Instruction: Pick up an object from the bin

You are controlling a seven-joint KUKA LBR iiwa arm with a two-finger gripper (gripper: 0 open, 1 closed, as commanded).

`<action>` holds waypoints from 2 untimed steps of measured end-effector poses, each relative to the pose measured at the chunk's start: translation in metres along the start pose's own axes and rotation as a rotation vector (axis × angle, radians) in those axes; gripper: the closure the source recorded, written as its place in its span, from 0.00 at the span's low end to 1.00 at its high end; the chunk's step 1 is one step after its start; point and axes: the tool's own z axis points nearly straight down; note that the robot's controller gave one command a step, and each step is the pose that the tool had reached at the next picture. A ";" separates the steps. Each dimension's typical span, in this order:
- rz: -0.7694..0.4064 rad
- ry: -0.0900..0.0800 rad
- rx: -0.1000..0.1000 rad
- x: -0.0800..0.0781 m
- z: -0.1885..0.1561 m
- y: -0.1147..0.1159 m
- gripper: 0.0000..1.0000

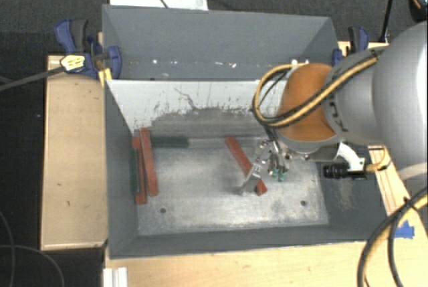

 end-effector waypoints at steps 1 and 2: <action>-0.002 -0.002 0.001 -0.001 -0.001 -0.001 1.00; 0.020 -0.009 -0.003 0.001 -0.045 0.001 1.00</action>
Offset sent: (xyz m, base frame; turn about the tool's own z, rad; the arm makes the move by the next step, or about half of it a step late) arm 0.0000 0.0000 0.0000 0.0000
